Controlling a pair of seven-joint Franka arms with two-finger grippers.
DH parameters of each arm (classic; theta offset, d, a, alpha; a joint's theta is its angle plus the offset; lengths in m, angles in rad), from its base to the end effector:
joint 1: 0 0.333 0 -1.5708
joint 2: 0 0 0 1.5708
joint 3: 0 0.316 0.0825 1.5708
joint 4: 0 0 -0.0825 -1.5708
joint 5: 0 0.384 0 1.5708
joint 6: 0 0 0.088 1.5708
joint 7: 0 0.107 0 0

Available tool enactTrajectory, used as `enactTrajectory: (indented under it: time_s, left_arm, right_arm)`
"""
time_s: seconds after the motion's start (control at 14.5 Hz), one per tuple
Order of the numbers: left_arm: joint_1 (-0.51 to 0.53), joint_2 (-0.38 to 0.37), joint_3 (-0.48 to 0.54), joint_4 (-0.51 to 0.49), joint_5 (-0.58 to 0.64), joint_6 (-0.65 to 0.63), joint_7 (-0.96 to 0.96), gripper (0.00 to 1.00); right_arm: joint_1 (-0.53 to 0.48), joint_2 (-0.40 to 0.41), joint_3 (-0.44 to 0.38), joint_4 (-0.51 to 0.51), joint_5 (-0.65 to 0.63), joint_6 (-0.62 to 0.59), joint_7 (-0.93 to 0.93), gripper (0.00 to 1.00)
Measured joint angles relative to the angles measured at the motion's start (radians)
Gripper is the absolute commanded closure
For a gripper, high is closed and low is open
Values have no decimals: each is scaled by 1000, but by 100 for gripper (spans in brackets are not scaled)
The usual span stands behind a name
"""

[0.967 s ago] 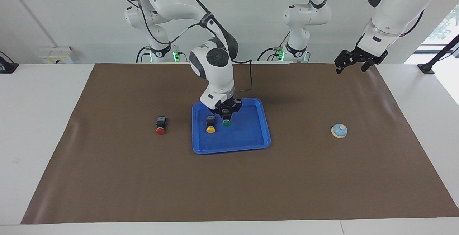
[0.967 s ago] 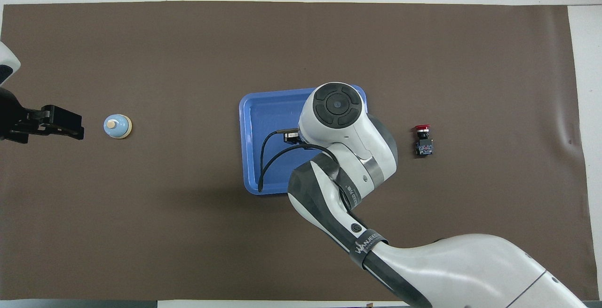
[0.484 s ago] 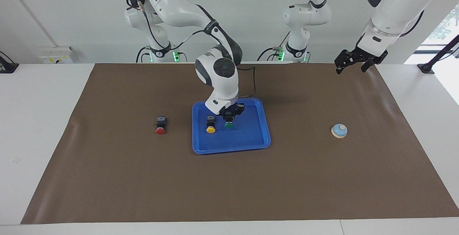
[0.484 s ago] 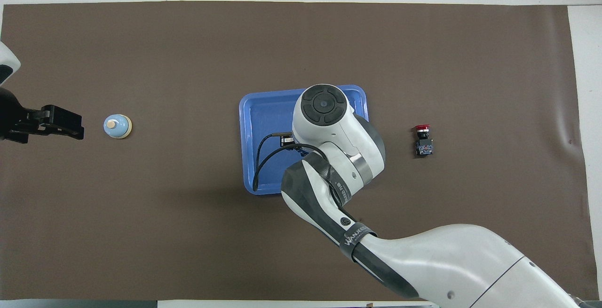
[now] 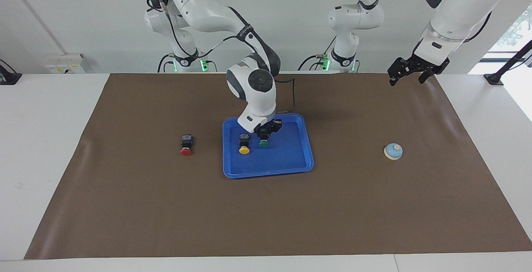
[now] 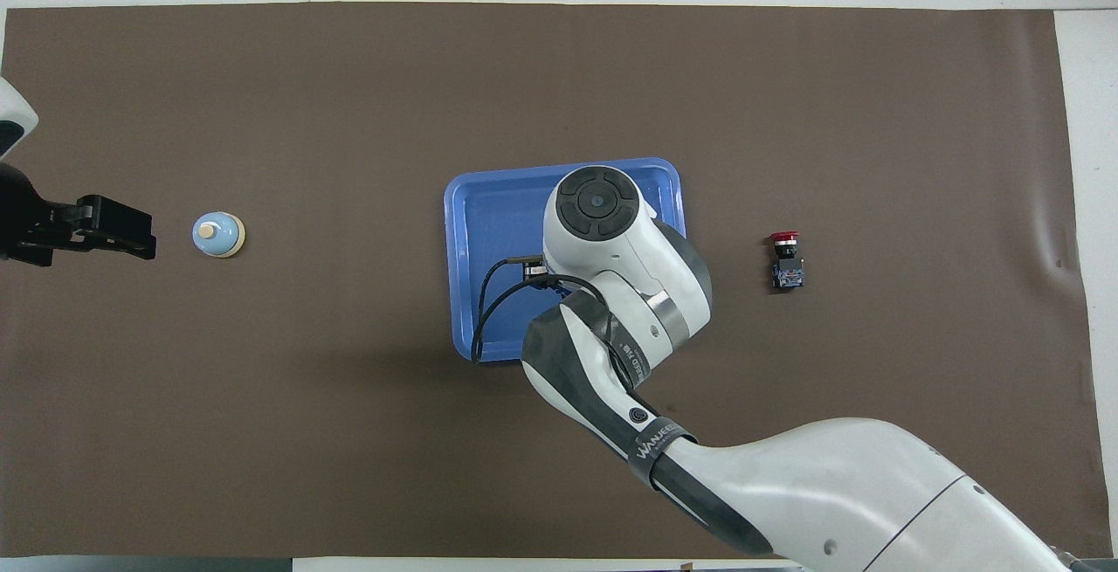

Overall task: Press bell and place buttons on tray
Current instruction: 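Carry the green button into the tray beside the yellow one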

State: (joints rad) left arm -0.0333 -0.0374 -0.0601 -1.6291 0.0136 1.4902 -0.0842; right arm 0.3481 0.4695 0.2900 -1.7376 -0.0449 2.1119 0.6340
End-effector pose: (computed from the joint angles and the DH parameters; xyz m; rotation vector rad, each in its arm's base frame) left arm 0.5308 -0.0488 0.6109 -3.1129 0.0134 0.1554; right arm 0.5350 0.3733 0.3118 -3.1060 -0.0060 0.1800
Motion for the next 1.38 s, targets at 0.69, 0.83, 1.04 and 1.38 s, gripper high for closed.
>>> enactTrajectory:
  time_s: [0.69,0.83,1.04,1.38]
  left_arm:
    - [0,0,0,0,0,0,0,0]
    - [0,0,0,0,0,0,0,0]
    - [0,0,0,0,0,0,0,0]
    - [0,0,0,0,0,0,0,0]
  right_arm:
    - [10,-1,0,-39,0,55,4,42]
    - [10,-3,0,-40,0,56,4,5]
    - [9,-5,-2,-39,-7,46,4,0]
    - [-65,-94,-14,-11,-38,-70,-24,0]
